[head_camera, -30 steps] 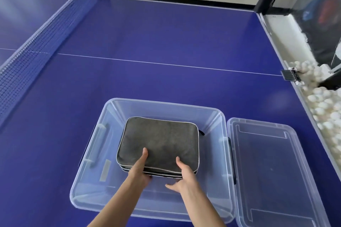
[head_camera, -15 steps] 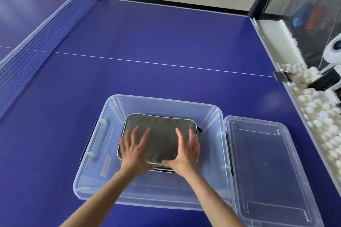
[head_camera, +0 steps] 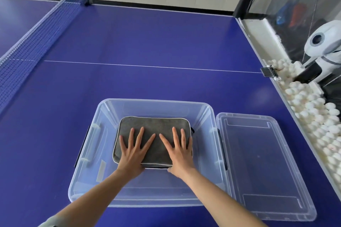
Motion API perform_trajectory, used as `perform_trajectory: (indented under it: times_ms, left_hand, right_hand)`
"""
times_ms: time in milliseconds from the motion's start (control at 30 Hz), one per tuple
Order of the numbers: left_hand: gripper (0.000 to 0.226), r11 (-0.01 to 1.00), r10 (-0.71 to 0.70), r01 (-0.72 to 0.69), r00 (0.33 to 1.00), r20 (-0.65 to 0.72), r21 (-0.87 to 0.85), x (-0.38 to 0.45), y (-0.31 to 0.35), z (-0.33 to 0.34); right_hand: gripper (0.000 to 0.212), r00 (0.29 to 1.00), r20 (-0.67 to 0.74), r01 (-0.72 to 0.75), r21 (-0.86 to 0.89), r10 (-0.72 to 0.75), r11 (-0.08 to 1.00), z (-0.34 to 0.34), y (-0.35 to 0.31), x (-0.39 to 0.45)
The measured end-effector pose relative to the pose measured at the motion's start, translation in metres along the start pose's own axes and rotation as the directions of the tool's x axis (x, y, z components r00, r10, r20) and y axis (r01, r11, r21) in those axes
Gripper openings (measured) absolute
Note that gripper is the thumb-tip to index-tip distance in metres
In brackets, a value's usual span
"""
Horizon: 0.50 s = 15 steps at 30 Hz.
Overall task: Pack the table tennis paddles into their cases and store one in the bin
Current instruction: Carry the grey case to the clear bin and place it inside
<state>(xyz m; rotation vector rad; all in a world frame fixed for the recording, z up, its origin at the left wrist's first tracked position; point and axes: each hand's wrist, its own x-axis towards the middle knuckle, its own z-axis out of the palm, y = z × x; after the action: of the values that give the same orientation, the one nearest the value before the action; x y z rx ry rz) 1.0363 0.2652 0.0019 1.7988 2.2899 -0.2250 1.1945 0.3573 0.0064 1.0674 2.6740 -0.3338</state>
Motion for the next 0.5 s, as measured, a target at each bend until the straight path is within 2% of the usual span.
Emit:
perform_trajectory:
  times_ms: [67, 133, 167, 300, 400, 500]
  left_hand:
    - [0.129, 0.994, 0.031, -0.028, 0.999, 0.027, -0.101, 0.007, -0.005, 0.005]
    - [0.105, 0.980, 0.036, -0.030, 0.999, 0.027, -0.198, 0.013, -0.010, 0.008]
    - [0.094, 0.978, 0.040, -0.034, 0.999, 0.026, -0.208, 0.015, -0.012, 0.009]
    - [0.069, 0.991, 0.007, -0.014, 0.999, -0.046, -0.133, 0.016, -0.010, 0.013]
    - [0.069, 0.994, 0.010, -0.018, 0.997, -0.079, -0.105, 0.013, -0.006, 0.014]
    - [0.070, 0.998, -0.019, 0.016, 0.999, -0.044, -0.055, 0.013, -0.001, 0.006]
  right_hand:
    - [0.106, 1.000, 0.020, 0.020, 0.176, -0.024, 0.984, 0.001, 0.004, 0.002]
    - [0.076, 1.000, -0.015, 0.007, 0.363, -0.001, 0.932, 0.003, 0.009, 0.005]
    - [0.066, 1.000, -0.026, 0.000, 0.386, 0.011, 0.922, 0.005, 0.011, 0.006]
    - [0.056, 0.997, -0.058, -0.041, 0.138, 0.050, 0.990, 0.015, 0.007, 0.011]
    - [0.056, 0.996, -0.052, -0.077, 0.039, 0.079, 0.996, 0.018, 0.003, 0.011]
    - [0.056, 0.996, 0.010, -0.091, 0.004, 0.091, 0.996, 0.008, 0.001, 0.011]
